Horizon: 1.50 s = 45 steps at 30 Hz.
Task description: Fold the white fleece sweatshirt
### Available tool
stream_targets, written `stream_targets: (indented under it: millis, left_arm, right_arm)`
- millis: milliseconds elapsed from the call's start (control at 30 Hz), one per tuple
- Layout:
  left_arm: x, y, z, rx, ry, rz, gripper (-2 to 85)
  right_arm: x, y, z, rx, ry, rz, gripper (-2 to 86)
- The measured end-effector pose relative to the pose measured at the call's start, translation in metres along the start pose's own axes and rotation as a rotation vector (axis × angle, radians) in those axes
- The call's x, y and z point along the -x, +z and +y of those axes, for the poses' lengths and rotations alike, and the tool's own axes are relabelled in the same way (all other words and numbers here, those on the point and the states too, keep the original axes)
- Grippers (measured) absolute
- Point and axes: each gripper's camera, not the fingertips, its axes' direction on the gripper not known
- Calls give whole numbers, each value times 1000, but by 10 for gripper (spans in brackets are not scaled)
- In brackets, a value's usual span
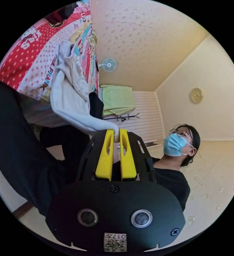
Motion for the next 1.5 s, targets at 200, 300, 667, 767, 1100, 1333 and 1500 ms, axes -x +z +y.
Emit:
stream_targets:
  millis: [200, 300, 667, 767, 1100, 1333, 1500]
  left_arm:
    - [11, 12, -173, -144, 11, -68, 49]
    - [18, 20, -239, -205, 50, -314, 97]
    - [114, 74, -129, -210, -73, -680, 170]
    - [132, 102, -113, -135, -11, -738, 98]
    - [118, 110, -131, 189, 128, -930, 10]
    - [178, 76, -87, -128, -82, -494, 197]
    - [202, 94, -86, -262, -154, -497, 145]
  right_arm:
    - [-67, 72, -164, -3, -3, 208, 25]
    - [-105, 121, -235, -61, 29, 288, 48]
    - [-103, 268, -116, -71, -207, 868, 66]
    - [-131, 291, -78, -46, -204, 1104, 33]
    - [-183, 296, -54, -58, -203, 1006, 13]
    - [-185, 310, -32, -153, -256, 1050, 14]
    - [-189, 306, -24, -222, -252, 1014, 13]
